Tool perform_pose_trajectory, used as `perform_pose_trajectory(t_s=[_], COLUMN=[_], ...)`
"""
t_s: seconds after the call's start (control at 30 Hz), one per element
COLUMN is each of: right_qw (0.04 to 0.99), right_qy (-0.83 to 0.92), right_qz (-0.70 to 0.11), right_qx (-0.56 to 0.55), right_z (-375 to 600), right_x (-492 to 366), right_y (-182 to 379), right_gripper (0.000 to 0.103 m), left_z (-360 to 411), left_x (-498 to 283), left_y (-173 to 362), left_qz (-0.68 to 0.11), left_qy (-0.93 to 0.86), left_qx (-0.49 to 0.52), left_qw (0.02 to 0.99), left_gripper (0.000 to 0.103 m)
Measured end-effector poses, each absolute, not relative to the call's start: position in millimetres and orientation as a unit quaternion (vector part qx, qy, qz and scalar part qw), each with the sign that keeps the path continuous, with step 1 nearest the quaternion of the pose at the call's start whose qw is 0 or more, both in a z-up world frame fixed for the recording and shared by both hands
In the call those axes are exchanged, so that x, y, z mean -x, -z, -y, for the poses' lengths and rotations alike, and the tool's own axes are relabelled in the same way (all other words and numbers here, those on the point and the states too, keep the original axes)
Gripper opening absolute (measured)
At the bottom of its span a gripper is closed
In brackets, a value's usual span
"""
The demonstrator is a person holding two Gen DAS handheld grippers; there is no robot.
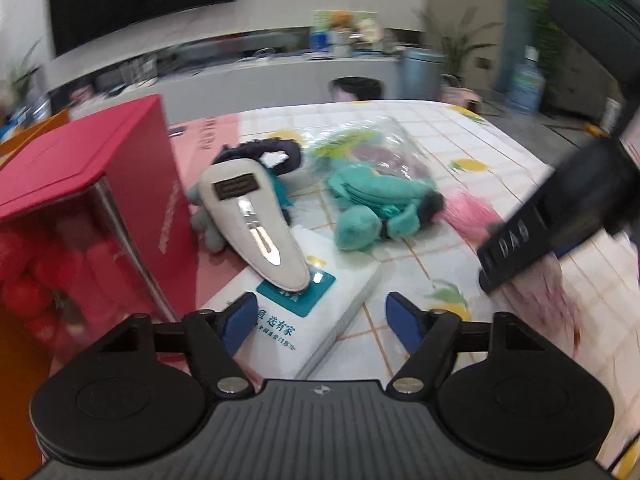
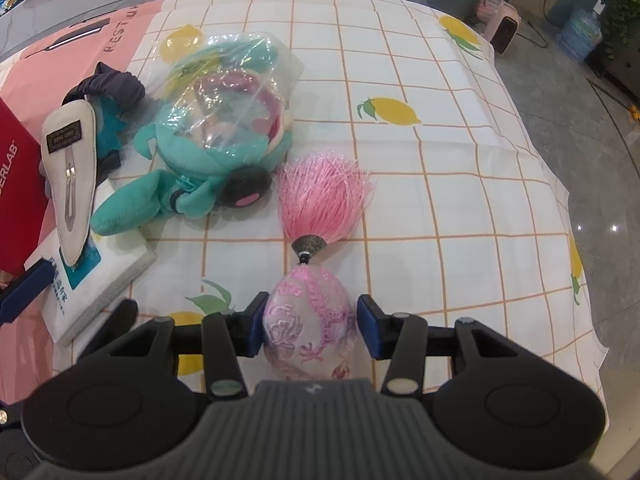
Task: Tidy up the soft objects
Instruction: 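Move the left tool toward the white plush slipper while the right tool holds the pouch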
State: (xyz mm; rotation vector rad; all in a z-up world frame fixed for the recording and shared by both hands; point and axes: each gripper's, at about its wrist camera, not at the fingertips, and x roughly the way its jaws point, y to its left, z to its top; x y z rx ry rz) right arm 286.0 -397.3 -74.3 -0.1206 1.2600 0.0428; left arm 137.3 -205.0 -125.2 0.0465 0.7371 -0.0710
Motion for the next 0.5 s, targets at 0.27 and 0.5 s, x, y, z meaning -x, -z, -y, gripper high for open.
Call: perform_pose_trajectory(t_s=[0.27,0.5], right_qw=[0.823,0.843], right_qy=[0.005,0.035], right_qz=[-0.567,-0.536], right_qx=[0.030,0.002], right_z=[412.0,427.4], right_x=[-286.5,-283.7], right_y=[65.5,49.6], right_gripper=[0.036,0.031], left_z=[199.0,197.4], left_x=[-161.5,-196.0], left_y=[97.0,96.3], left_qz=[-0.384,-0.409], left_qy=[-0.052,-0.131], left_qx=[0.084,0.118], left_qw=[0.918,0.896], left_gripper=[0.081,0.082])
